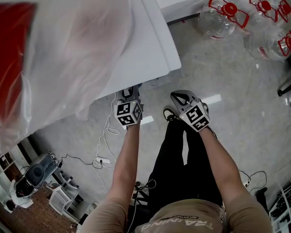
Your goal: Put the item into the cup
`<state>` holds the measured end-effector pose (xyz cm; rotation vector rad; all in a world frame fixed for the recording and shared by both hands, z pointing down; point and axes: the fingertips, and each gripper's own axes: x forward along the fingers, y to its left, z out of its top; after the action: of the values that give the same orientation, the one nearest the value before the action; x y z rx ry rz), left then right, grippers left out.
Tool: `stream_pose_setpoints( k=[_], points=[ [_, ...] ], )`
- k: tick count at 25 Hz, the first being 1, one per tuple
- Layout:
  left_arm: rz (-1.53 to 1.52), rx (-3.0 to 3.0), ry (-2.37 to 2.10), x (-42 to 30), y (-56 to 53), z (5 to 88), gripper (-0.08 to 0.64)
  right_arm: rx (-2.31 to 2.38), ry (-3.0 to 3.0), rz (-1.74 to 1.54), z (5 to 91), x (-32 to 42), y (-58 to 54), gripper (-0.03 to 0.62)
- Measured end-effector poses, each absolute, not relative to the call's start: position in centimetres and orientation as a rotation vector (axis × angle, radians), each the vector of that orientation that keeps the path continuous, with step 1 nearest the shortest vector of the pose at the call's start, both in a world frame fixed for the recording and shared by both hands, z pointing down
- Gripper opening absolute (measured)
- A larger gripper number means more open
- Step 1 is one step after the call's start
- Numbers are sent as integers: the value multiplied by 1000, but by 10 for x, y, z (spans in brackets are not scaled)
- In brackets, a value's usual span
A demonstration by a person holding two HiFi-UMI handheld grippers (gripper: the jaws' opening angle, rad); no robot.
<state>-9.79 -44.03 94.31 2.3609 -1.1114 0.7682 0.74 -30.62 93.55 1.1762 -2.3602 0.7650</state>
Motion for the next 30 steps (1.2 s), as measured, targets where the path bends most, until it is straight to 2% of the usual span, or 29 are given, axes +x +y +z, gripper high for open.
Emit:
stream_pose_setpoints(
  k=[8, 14, 30],
  points=[
    [738, 2273, -1159, -108, -428, 944, 12, 1184, -2369, 756, 925, 11, -300, 11],
    [781, 2218, -1110, -120, -379, 931, 11, 1171, -2410, 693, 878, -5, -294, 11],
    [759, 2325, -974, -109, -282, 755, 12, 1145, -2437, 593, 714, -8, -268, 11]
  ],
)
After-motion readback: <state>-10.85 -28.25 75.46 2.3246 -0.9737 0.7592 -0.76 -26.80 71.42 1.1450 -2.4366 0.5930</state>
